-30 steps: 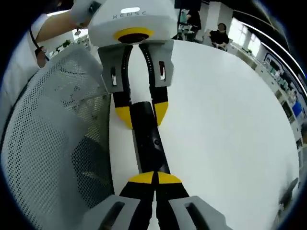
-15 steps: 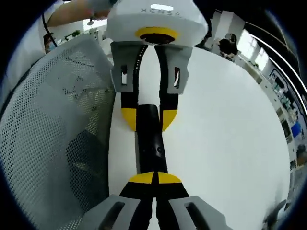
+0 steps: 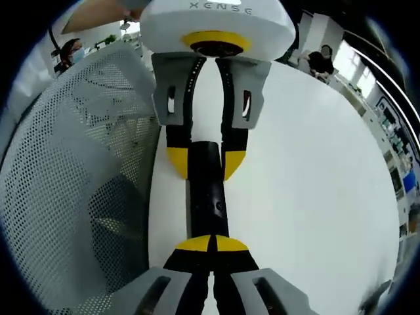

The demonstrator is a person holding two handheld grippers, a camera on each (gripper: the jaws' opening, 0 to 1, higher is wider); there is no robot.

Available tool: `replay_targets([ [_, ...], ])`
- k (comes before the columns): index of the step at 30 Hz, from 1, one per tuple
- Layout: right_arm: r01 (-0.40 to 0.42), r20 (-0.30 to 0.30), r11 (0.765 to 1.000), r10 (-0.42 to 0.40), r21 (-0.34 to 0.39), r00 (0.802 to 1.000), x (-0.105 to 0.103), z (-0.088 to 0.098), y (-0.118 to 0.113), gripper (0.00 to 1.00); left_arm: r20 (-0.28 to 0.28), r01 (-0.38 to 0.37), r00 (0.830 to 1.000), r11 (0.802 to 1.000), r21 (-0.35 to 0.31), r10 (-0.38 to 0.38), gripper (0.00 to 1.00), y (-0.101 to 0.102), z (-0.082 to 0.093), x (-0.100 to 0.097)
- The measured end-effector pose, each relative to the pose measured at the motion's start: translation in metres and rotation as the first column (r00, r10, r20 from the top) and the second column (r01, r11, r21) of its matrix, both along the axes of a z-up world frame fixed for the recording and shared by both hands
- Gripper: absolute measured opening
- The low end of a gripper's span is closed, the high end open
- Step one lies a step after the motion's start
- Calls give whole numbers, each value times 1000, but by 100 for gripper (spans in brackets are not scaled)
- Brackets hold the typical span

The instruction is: Press the specified remote control buttons in sequence, fully releasing each button before pressing the next.

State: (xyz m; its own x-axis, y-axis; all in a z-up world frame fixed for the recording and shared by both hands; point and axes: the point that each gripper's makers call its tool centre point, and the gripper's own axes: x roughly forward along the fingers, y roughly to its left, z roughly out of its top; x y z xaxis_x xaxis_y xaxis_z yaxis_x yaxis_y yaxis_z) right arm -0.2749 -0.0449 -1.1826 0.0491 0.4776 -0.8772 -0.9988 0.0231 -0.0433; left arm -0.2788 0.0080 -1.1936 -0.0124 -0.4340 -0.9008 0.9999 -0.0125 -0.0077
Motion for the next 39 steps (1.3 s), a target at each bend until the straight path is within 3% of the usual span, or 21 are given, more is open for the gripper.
replay_targets([
  [3, 38, -23, 999, -37, 38, 999, 0, 0, 0, 0, 1, -1, 1000, 1000, -8, 1, 24, 0, 0, 0],
  [8, 56, -6, 994, -56, 94, 998, -1, 1, 0, 0, -2, -11, 1000, 999, -35, 11, 24, 1, 1, 0],
  [12, 97, -39, 986, -92, 133, 995, 0, 3, 0, 0, -5, -15, 1000, 998, -55, 15, 24, 1, 1, -1],
  [18, 49, -23, 991, -46, 122, 999, -1, 5, 7, 0, -6, -16, 1000, 996, -87, 16, 24, 2, 1, 0],
  [21, 14, -44, 994, -9, 111, 999, -6, 5, 13, 0, -6, -18, 1000, 995, -100, 18, 24, 2, 1, 0],
  [23, -32, -8, 998, 32, 59, 999, -5, -2, 9, 0, -7, -18, 1000, 994, -111, 18, 24, 2, 1, 0],
  [24, -71, 18, 995, 70, 69, 997, -6, 1, 13, 0, -7, -19, 1000, 993, -116, 18, 24, 2, 1, 0],
  [32, -59, -10, 998, 59, -17, 998, -5, -1, 12, 0, -5, -18, 1000, 990, -143, 17, 24, 1, 0, 1],
  [39, 54, -100, 998, -55, -12, 993, -2, -1, 11, 0, -6, -19, 1000, 986, -166, 19, 24, 1, 1, 1],
])
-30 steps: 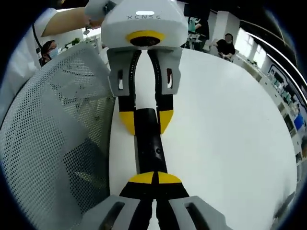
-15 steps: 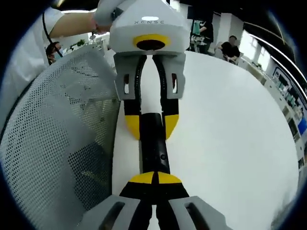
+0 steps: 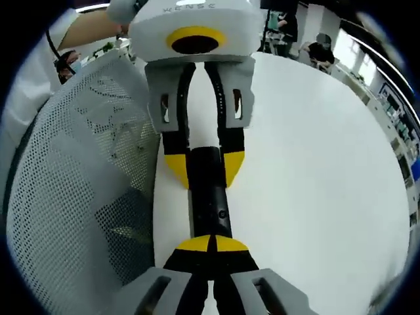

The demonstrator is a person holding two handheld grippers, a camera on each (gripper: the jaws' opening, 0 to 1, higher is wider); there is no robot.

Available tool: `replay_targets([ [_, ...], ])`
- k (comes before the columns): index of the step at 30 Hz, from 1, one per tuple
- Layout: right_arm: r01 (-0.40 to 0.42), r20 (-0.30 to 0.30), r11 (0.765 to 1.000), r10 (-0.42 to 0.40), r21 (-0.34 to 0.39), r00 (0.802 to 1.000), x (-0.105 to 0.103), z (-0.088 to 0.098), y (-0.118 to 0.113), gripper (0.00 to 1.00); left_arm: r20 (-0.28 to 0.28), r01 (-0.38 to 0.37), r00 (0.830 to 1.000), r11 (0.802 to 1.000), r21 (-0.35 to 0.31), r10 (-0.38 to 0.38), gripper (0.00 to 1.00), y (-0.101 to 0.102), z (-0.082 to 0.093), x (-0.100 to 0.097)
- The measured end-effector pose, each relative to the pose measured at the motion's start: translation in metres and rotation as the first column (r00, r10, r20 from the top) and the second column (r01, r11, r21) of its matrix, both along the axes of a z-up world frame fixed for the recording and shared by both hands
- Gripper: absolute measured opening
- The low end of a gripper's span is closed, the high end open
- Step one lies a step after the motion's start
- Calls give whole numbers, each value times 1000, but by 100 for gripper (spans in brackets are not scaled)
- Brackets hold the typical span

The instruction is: Press the specified remote control buttons in sequence, fully releasing each button before pressing the next.

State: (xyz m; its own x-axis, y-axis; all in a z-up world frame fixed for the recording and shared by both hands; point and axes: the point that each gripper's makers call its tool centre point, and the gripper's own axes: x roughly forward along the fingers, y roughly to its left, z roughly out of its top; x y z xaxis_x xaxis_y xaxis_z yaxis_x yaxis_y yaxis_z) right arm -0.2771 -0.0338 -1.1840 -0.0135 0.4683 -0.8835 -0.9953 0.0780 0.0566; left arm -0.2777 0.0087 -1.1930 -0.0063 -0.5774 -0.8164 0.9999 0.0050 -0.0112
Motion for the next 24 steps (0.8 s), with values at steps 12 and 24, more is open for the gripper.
replay_targets([
  [12, 87, -37, 977, -81, 193, 996, 0, 5, 11, 0, -5, -13, 1000, 999, -31, 13, 24, -1, 0, 0],
  [24, -115, 114, 993, 112, 19, 987, -2, 1, 11, 0, -5, -12, 1000, 999, -43, 12, 24, -2, 0, 1],
])
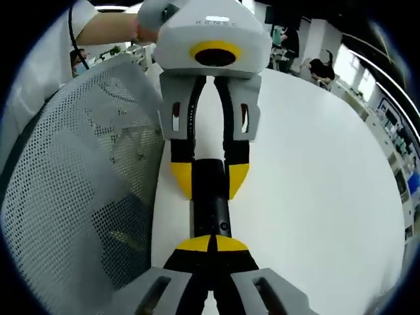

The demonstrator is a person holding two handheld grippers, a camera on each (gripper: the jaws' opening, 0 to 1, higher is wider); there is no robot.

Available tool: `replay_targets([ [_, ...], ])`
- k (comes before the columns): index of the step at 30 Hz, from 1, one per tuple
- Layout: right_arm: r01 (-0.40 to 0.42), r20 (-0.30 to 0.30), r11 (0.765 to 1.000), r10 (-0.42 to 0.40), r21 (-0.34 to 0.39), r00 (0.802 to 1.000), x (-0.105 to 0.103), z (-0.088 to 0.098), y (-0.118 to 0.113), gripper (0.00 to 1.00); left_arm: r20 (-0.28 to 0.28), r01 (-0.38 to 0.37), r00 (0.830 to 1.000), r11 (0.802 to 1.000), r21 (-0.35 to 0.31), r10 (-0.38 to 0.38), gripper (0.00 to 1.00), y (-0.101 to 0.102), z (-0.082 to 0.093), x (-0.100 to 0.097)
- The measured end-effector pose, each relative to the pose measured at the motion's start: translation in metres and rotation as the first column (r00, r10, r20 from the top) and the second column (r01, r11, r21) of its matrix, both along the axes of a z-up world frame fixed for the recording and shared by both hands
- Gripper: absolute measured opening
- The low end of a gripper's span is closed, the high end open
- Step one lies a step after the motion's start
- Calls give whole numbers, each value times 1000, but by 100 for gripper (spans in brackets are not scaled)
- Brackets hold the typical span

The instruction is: Press the specified remote control buttons in sequence, fully releasing each button before pressing the next.

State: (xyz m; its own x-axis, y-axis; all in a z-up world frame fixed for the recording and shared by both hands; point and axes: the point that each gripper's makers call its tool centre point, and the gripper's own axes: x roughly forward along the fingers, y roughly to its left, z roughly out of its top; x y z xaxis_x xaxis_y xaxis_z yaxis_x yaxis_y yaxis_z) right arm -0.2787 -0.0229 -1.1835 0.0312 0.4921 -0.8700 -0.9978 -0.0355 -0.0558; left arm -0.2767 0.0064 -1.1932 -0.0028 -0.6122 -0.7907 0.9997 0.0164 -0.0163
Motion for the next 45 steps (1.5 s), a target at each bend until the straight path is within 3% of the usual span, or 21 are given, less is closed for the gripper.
replay_targets([
  [6, 10, 37, 1000, -10, -7, 999, 2, -1, -1, 0, 1, 5, 1000, 1000, 5, -5, 24, -1, -1, 1],
  [13, 98, -13, 994, -97, 48, 995, 4, 0, -1, 0, 1, -1, 1000, 1000, 4, 1, 24, -1, -1, 1],
  [18, 49, -14, 997, -48, 51, 999, 2, 0, -1, 0, 1, -5, 1000, 1000, 9, 5, 24, -1, -1, 1],
  [23, 55, -52, 997, -52, 49, 997, 2, 1, -1, 0, 1, -7, 1000, 1000, 6, 7, 24, -1, -1, 0],
  [25, 18, -25, 999, -17, 36, 1000, 1, 1, -2, 0, 1, -9, 1000, 1000, 6, 9, 24, -1, -1, 0],
  [36, -49, -1, 999, 49, -7, 999, 2, 0, -7, 2, 2, -15, 1000, 1000, 6, 15, 24, -1, -1, 1],
  [42, -63, -23, 998, 63, -31, 998, -3, 0, -5, 8, 1, -14, 1000, 1000, 3, 14, 24, -1, -1, 1],
  [45, -100, 17, 993, 101, -63, 995, -3, -2, -6, 8, 2, -11, 1000, 1000, 3, 11, 24, -1, -2, 1],
])
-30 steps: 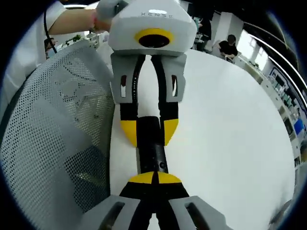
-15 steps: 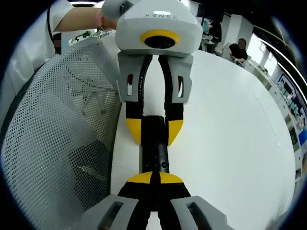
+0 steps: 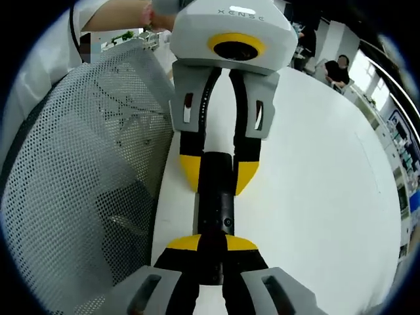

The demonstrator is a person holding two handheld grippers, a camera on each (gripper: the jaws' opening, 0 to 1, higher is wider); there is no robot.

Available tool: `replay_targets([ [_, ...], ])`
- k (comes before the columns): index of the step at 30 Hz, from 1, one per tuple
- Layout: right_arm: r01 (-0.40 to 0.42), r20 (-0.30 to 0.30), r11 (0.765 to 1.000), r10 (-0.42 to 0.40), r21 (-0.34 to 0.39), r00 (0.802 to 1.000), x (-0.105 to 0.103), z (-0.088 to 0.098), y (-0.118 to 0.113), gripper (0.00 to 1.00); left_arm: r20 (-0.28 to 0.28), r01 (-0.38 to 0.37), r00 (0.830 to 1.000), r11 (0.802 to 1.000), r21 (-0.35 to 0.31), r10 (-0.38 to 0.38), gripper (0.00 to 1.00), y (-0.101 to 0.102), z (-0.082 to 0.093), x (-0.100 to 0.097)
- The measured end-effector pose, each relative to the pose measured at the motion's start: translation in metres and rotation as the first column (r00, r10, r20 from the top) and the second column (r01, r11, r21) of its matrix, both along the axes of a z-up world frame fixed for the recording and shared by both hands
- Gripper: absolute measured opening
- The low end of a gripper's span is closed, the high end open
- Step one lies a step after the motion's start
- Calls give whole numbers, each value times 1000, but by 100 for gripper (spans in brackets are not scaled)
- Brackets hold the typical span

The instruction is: Press the specified remote control buttons in sequence, fully releasing each button before pressing the next.

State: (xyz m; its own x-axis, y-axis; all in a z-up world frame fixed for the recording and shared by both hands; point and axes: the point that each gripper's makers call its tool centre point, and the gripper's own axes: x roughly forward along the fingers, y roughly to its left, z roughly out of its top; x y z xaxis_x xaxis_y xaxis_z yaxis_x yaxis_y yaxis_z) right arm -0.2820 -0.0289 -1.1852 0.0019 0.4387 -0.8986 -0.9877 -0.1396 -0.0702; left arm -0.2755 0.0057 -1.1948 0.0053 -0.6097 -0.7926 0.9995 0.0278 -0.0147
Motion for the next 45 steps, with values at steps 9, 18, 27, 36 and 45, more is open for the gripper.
replay_targets([
  [9, 19, -18, 999, -18, 45, 1000, 5, 2, 0, 3, -1, -8, 1000, 1000, -4, 8, 24, 0, 0, 0],
  [18, -23, 21, 1000, 23, 3, 1000, 4, 0, 1, 3, -1, 5, 1000, 1000, 3, -5, 24, 0, 1, -2],
  [27, -1, 22, 999, 0, 46, 1000, 5, 1, -1, 3, -1, 19, 1000, 999, 27, -19, 24, -1, 2, -2],
  [36, 36, 7, 997, -36, 71, 999, 4, 2, -5, 4, -2, 30, 1000, 998, 54, -30, 24, -1, 2, -2],
  [45, -1, 25, 999, 0, 32, 1000, 2, 0, -5, 4, -2, 35, 999, 997, 73, -35, 24, -1, 1, -2],
])
